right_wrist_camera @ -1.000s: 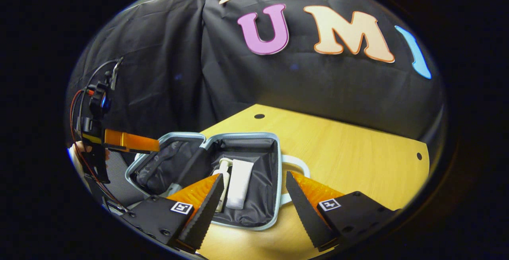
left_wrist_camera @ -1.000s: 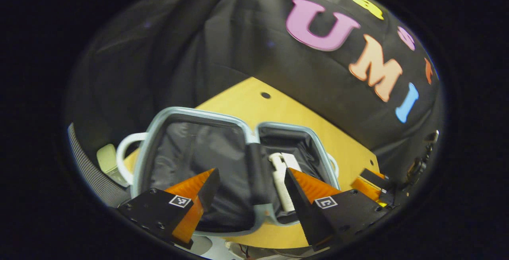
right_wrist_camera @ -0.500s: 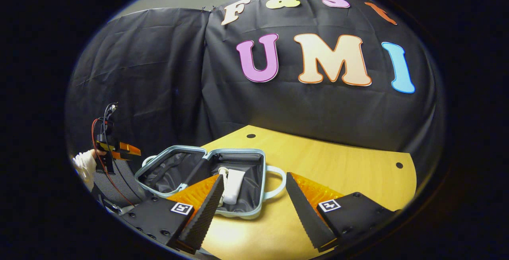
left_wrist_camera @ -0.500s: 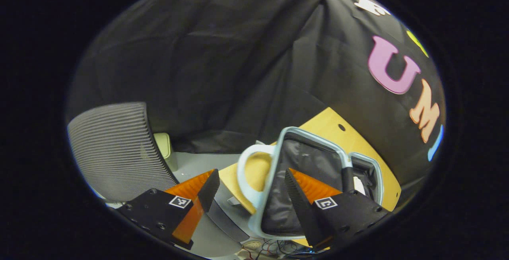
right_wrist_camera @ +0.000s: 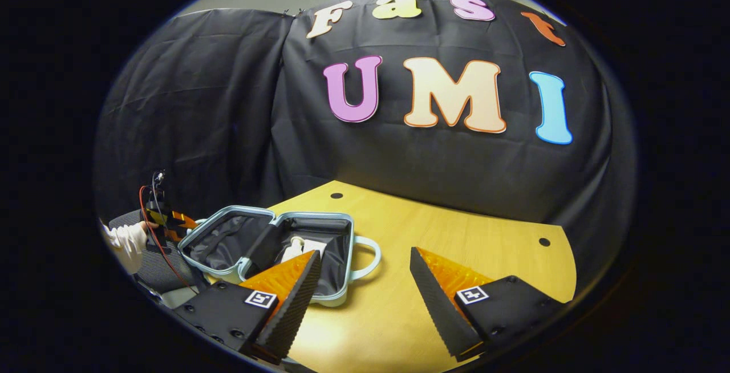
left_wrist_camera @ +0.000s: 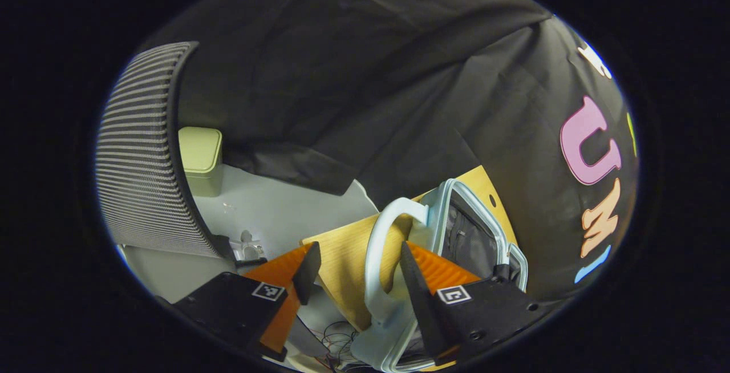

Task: First open the suitcase, pack the skin care products into it, and then close the suitcase.

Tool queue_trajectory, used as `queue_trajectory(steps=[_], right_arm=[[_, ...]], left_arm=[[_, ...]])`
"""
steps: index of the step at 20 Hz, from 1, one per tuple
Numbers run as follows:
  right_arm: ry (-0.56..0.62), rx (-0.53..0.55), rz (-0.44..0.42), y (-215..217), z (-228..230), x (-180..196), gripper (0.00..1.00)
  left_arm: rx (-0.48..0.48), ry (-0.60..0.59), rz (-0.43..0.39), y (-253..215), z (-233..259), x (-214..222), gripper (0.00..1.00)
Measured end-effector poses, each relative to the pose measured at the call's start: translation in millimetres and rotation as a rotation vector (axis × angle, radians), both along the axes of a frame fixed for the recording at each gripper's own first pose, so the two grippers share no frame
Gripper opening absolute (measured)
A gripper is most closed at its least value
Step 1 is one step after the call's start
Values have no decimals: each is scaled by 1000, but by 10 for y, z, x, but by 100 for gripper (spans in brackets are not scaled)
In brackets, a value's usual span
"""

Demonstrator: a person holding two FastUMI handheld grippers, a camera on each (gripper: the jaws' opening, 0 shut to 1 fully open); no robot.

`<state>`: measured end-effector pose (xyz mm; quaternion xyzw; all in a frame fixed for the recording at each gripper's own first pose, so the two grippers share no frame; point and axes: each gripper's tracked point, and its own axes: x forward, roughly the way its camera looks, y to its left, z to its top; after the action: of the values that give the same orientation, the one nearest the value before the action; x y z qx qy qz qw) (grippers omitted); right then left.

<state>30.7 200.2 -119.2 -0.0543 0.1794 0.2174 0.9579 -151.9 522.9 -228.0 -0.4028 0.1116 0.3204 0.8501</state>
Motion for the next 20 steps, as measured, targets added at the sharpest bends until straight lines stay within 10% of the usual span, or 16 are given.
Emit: queue_trajectory(steps=[3, 7, 16, 20], right_arm=[[-8, 1, -19, -62, 19, 17, 98], [-17, -2, -26, -108, 57, 9, 98], [-31, -4, -23, -244, 74, -3, 99], [-41, 32, -23, -317, 121, -45, 98]], left_arm=[[-11, -1, -20, 12, -54, 121, 59], [-14, -14, -23, -12, 21, 227, 4], [292, -117, -79, -622, 1739, 277, 0], [456, -202, -271, -1695, 2694, 774, 0]])
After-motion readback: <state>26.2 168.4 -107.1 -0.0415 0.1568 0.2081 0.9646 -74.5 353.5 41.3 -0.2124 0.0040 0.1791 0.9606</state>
